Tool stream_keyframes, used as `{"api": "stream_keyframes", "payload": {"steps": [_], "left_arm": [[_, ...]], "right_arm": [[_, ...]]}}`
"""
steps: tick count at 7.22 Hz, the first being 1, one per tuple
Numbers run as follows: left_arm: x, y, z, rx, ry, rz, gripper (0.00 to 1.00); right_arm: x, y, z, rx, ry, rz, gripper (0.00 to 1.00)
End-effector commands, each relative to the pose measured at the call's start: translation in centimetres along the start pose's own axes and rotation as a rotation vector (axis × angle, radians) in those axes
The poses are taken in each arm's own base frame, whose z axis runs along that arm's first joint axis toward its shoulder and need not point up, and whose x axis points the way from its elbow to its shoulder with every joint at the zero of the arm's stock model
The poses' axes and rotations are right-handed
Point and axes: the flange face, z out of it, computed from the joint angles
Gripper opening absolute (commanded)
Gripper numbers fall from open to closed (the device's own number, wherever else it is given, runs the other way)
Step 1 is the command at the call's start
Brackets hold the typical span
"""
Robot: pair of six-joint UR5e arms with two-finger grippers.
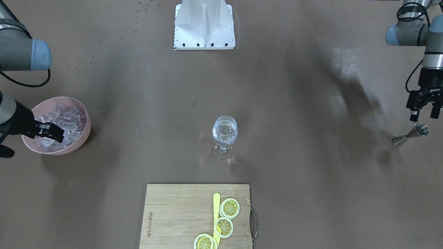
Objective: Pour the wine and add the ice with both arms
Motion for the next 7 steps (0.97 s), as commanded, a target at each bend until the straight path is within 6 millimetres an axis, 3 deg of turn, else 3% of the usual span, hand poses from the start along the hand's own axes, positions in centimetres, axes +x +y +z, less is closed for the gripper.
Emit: {"api": "stream_keyframes", "payload": {"steps": [1, 3, 7], "left_arm": [[0.2, 1.5, 0.1, 0.042, -0.025, 0.032, 0.98], [2.3, 3.5, 0.6, 0.084, -0.029, 0.076, 0.98], [1.9, 4.6, 1.9, 0.074, -0.046, 0.088, 0.98]], "right_arm": [[-2.9, 2.3, 2.6, -0.008, -0.003, -0.036, 0.76], [-1.3, 3.8, 2.0, -0.001, -0.007, -0.043, 0.77], [3.1, 4.6, 3.3, -0.02, 0.028, -0.067, 0.77]]}}
